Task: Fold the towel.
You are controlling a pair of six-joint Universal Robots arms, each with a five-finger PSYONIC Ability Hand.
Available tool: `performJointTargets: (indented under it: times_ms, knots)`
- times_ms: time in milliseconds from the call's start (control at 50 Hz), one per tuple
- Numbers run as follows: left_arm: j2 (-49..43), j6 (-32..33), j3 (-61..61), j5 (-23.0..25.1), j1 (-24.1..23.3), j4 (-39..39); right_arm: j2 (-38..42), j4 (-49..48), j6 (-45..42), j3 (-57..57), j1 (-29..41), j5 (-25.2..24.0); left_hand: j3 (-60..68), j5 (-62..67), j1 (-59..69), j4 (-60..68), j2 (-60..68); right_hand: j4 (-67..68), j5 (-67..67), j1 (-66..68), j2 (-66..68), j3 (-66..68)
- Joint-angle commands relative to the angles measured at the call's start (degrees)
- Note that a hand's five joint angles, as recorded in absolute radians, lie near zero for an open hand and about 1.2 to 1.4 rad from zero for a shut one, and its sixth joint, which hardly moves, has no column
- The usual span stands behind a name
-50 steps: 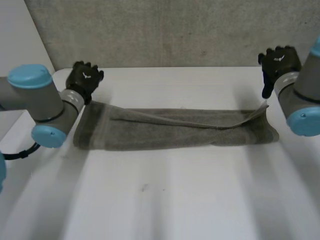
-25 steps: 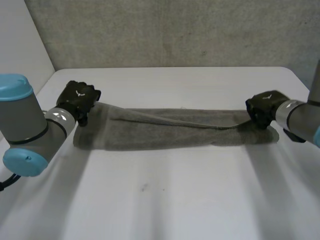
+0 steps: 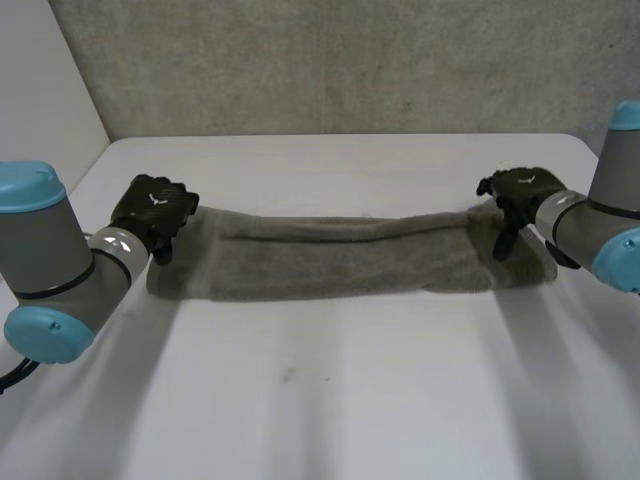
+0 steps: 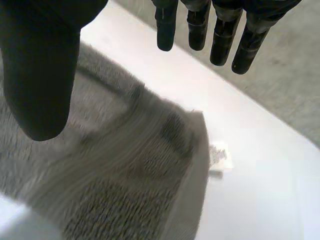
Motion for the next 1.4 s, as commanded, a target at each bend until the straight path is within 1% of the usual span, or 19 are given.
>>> performJointTargets:
  times_ms: [20,140,260,380,420,520,760,780,800,820,840,880,980,1040,1160,1220,1280,1300,1400]
  knots:
    - [0.27,-0.08,-0.2,-0.17,-0.2,-0.08,-5.41,-4.69,-0.19,7.4,-0.3,-0.31,3.67,4.0,3.82,3.84,3.75,-2.34,-2.54,-0.93,-1.93,-1.25]
    - [0.71,-0.08,-1.61,-0.08,-0.12,0.01,-6.64,-4.78,-5.72,14.51,-2.76,-0.4,3.5,3.83,3.66,3.67,3.59,8.09,7.89,9.5,8.5,9.18]
    - [0.89,-0.08,-2.4,0.0,-0.03,0.01,-7.61,-5.92,-9.78,19.19,-4.44,-0.57,3.17,3.49,3.32,3.34,3.25,9.61,9.42,11.03,10.02,10.71]
    - [1.15,-0.08,-2.66,0.0,-0.03,0.01,-7.0,-12.08,-11.01,23.84,-6.02,-2.68,3.0,3.33,3.15,3.17,3.08,16.68,16.48,18.09,17.09,17.77]
    - [1.24,-0.08,-2.66,0.0,-0.03,0.01,-6.56,-16.27,-11.09,25.33,-6.11,-3.12,3.0,3.33,3.15,3.17,3.08,27.72,27.52,29.13,28.13,28.81]
    - [1.33,-0.08,-2.75,0.0,-0.03,0.01,-4.89,-21.29,-11.27,26.3,-6.28,-3.21,2.5,2.82,2.65,2.66,2.58,39.87,39.68,41.29,40.29,40.97]
    - [1.59,-0.08,-3.81,0.0,-0.03,0.98,-1.72,-21.92,-15.05,25.43,-6.37,-3.12,2.49,2.82,2.64,2.66,2.58,40.39,40.2,41.81,40.81,41.49]
    - [1.59,-0.08,-3.98,0.0,-0.03,1.24,-1.72,-21.92,-15.31,25.43,-6.37,-2.86,2.49,2.82,2.64,2.66,2.58,42.56,42.36,43.97,42.97,43.65]
    - [1.59,-0.08,-3.98,0.0,-0.03,1.5,-1.81,-22.18,-15.31,25.34,-6.46,-2.42,2.49,2.82,2.64,2.66,2.58,59.07,58.87,60.48,59.48,60.16]
    - [1.59,-0.08,-3.98,0.0,-0.03,1.5,-1.81,-22.18,-15.31,25.34,-6.46,-2.42,2.49,2.82,2.64,2.66,2.58,59.23,59.04,60.65,59.64,60.33]
    - [1.68,-0.08,-4.07,-0.08,-0.03,1.5,-2.25,-22.53,-15.23,25.16,-6.72,-1.9,2.49,2.82,2.64,2.66,2.58,66.84,66.64,68.25,67.25,67.93]
    - [1.77,-0.08,-4.16,-0.08,-0.03,1.5,-2.95,-22.8,-15.05,25.16,-7.69,-1.28,2.49,2.82,2.64,2.66,2.58,66.91,66.72,68.33,67.32,68.01]
    - [3.09,-0.08,-4.95,-0.08,-0.03,1.5,-7.6,-25.69,-15.57,25.16,-11.9,6.7,2.49,2.82,2.64,2.66,2.58,66.91,66.72,68.33,67.32,68.01]
    - [4.4,-0.08,-5.74,0.0,0.06,1.59,-8.31,-25.7,-17.5,24.38,-14.44,8.56,2.33,2.65,2.48,2.5,2.41,66.91,66.72,68.33,67.32,68.01]
    - [5.81,-0.08,-6.71,0.0,0.06,1.59,-9.46,-25.79,-22.26,24.28,-16.04,8.48,2.16,2.48,2.31,2.33,2.24,66.91,66.72,68.33,67.32,68.01]
    - [5.81,-0.08,-6.8,0.0,0.06,1.68,-10.43,-26.14,-22.78,24.2,-15.69,8.13,2.16,2.48,2.31,2.33,2.24,66.91,66.72,68.33,67.32,68.01]
    - [5.81,-0.08,-7.06,-0.17,0.06,1.68,-12.27,-26.49,-21.9,23.49,-11.82,7.34,1.99,2.32,2.14,2.16,2.07,66.91,66.72,68.33,67.32,68.01]
    - [5.81,-0.08,-7.06,-0.17,0.06,1.68,-13.4,-27.01,-20.95,22.97,-8.34,6.81,1.99,2.32,2.14,2.16,2.07,66.91,66.72,68.33,67.32,68.01]
    - [5.9,-0.08,-7.67,-0.35,0.06,2.03,-14.29,-29.56,-19.01,22.0,0.46,5.32,1.48,1.81,1.64,1.65,1.57,66.91,66.72,68.33,67.32,68.01]
